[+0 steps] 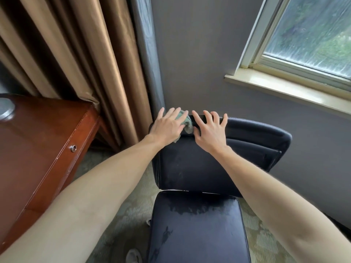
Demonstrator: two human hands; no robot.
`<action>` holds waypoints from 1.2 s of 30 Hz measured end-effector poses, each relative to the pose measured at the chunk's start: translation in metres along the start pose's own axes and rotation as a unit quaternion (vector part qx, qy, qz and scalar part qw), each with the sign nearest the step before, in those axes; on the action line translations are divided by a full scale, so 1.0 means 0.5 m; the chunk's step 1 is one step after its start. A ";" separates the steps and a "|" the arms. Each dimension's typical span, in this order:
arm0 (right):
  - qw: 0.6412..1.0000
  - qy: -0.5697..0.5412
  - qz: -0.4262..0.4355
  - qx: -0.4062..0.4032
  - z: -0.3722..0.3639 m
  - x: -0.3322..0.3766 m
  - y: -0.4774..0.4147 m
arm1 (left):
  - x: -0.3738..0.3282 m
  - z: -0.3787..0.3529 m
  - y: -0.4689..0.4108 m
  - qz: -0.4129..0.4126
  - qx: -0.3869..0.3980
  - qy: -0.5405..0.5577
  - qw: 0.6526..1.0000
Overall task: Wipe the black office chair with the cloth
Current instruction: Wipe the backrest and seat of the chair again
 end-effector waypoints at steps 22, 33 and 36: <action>1.000 -0.004 -0.012 -0.027 0.004 0.009 0.001 | 0.072 0.022 0.086 0.078 -0.117 0.078 0.987; 0.999 -0.006 -0.010 -0.046 0.009 -0.003 0.001 | 0.028 0.002 0.031 0.000 -0.109 0.031 0.994; 0.998 -0.010 -0.010 -0.053 0.006 0.006 -0.001 | 0.055 -0.002 0.055 0.009 -0.143 0.036 0.989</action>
Point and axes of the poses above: each hand's wrist, its own y-axis away from the middle knuckle, its own z-axis out of the back of the hand, x = y × z, the point moved 7 cm from there along -y, towards the middle knuckle, and after that the axes turned 8 degrees about -x, right-handed, at the moved point
